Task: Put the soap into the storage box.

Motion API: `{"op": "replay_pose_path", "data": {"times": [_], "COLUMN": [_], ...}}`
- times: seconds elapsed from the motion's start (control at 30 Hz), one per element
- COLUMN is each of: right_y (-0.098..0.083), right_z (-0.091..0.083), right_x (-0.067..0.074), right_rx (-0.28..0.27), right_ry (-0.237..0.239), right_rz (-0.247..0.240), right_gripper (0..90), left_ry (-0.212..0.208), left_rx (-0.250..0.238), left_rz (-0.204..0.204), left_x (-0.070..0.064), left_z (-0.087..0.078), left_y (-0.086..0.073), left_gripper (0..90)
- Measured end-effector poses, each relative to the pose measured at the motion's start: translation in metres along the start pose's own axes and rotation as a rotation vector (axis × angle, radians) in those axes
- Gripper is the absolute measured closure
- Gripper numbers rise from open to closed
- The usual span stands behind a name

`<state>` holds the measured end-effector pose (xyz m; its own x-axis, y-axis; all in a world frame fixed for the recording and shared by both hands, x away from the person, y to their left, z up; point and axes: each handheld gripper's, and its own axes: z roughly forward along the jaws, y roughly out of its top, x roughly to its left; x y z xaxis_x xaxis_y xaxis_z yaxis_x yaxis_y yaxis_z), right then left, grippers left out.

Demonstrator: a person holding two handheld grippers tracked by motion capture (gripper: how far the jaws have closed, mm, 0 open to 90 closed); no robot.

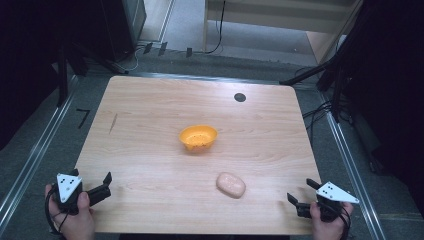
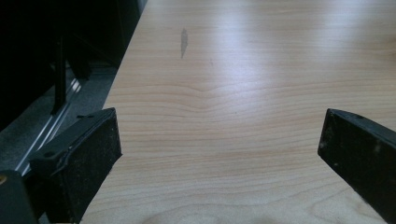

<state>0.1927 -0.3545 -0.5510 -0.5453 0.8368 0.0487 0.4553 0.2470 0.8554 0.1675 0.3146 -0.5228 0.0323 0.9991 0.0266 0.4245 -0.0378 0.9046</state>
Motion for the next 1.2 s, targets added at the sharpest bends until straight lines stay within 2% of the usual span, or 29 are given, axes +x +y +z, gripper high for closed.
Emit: {"op": "replay_pose_path", "data": {"times": [0.13,0.23,0.33,0.47,0.57,0.73,0.9,1.2], "right_y": [0.000,0.001,0.001,0.001,0.002,0.009,0.018,0.040], "right_z": [0.000,0.002,0.003,0.002,0.003,0.005,0.007,0.017], "right_x": [0.001,0.004,0.005,0.003,0.003,0.006,0.009,0.020], "right_rx": [0.007,0.024,0.031,0.011,0.034,0.101,0.139,0.199], "right_ry": [0.001,-0.023,-0.023,-0.007,0.011,0.028,0.050,0.086], "right_rz": [-0.003,-0.031,-0.042,-0.019,-0.015,-0.080,-0.124,-0.197], "right_gripper": [11.2,11.2,11.2,11.1,10.9,10.9,10.9,10.9], "left_ry": [0.002,0.010,0.010,0.003,0.001,0.005,0.029,0.010], "left_rx": [0.000,-0.017,-0.020,-0.010,-0.007,0.012,0.001,-0.004], "left_rz": [0.004,0.001,-0.007,-0.002,0.012,0.013,0.015,0.018], "left_x": [-0.001,-0.001,-0.001,-0.001,-0.002,-0.003,-0.005,-0.005], "left_z": [0.000,-0.002,-0.002,-0.001,-0.001,0.001,0.000,0.000], "left_y": [0.000,-0.001,-0.001,-0.001,0.000,0.000,0.000,0.000], "left_gripper": [0.0,0.0,0.0,0.0,0.0,0.0,0.0,0.0]}}
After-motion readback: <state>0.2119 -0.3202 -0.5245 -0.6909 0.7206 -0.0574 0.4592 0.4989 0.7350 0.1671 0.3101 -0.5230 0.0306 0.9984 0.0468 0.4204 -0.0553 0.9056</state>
